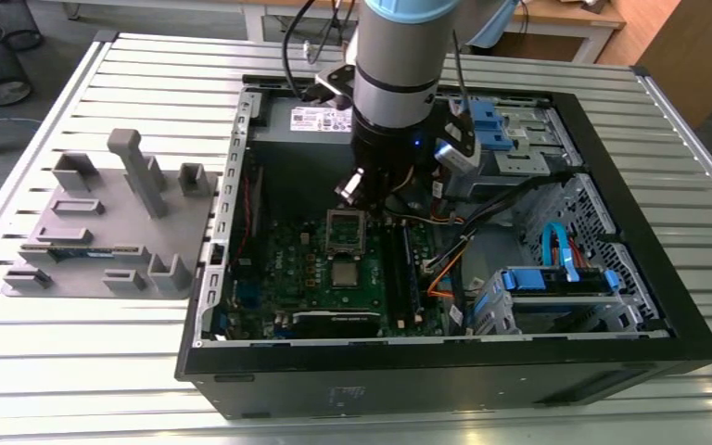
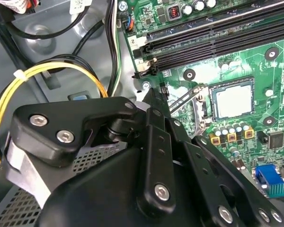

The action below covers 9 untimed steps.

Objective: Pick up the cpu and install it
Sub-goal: 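Close the cpu cover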

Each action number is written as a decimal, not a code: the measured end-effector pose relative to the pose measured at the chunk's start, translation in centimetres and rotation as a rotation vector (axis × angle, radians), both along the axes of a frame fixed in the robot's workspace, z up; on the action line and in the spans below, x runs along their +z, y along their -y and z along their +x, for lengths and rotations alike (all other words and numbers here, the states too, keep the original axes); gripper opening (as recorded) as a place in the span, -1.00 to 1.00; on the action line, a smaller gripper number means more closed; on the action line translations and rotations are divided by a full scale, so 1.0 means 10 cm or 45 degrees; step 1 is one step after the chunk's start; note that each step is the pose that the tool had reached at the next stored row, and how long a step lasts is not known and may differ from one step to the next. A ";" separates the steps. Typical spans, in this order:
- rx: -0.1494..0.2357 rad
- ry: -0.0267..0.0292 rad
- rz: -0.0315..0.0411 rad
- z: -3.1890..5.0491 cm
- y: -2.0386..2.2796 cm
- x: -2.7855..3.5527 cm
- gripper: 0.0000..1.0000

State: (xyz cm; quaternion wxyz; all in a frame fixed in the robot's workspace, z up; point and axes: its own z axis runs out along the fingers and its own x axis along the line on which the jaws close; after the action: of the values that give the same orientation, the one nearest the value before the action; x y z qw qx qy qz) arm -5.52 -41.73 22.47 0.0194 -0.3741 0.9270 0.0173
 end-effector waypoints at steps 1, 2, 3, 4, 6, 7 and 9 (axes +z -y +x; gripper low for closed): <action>0.004 0.0001 0.0001 -0.001 0.000 0.007 -0.79; 0.008 0.0002 0.0000 -0.001 0.000 0.013 -0.79; 0.013 0.0003 0.0001 -0.002 0.000 0.019 -0.79; 0.017 0.0004 0.0001 -0.004 0.000 0.023 -0.79; 0.027 0.0010 0.0005 -0.009 0.000 0.027 -0.79; 0.033 0.0012 0.0003 -0.011 0.000 0.030 -0.79; 0.044 0.0015 0.0001 -0.017 0.000 0.036 -0.79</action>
State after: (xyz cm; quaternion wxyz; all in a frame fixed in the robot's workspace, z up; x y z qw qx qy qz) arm -5.69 -41.73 22.83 0.0196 -0.3900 0.9204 0.0174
